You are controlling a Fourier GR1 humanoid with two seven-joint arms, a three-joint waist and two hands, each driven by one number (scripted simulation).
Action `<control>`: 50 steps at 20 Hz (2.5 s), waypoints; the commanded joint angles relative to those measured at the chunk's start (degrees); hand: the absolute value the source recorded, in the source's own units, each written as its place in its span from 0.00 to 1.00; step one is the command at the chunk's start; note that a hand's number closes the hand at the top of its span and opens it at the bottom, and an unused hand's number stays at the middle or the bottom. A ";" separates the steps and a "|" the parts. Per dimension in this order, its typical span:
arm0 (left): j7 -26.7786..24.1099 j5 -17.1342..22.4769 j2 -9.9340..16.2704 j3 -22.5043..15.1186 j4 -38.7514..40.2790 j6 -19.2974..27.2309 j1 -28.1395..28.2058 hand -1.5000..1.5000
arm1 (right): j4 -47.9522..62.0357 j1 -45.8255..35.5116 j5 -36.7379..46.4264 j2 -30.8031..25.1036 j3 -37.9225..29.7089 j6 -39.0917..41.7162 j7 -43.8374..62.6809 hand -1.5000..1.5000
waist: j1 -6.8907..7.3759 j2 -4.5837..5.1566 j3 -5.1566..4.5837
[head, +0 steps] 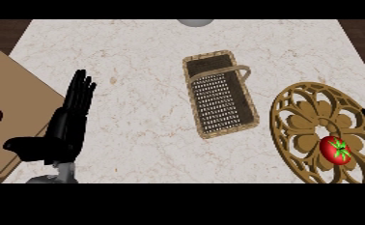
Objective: Pick the tomato from the placemat and place it in the basket
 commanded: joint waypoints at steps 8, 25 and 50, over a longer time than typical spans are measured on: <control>1.06 -2.90 -2.61 1.37 -1.13 -2.27 1.66 0.50 | 6.26 -6.64 10.06 7.46 0.67 2.32 -3.01 0.00 | 0.03 0.00 -0.02; 1.55 -4.59 -4.77 4.77 1.15 -5.30 -0.51 0.50 | 12.32 -6.14 16.50 11.18 -2.91 4.57 -11.82 0.00 | -0.12 0.00 -0.03; 1.11 -8.81 -8.43 4.47 0.81 -6.88 0.23 0.50 | 26.27 -7.59 32.21 13.75 4.40 -3.75 -24.57 1.00 | 0.06 0.01 -0.02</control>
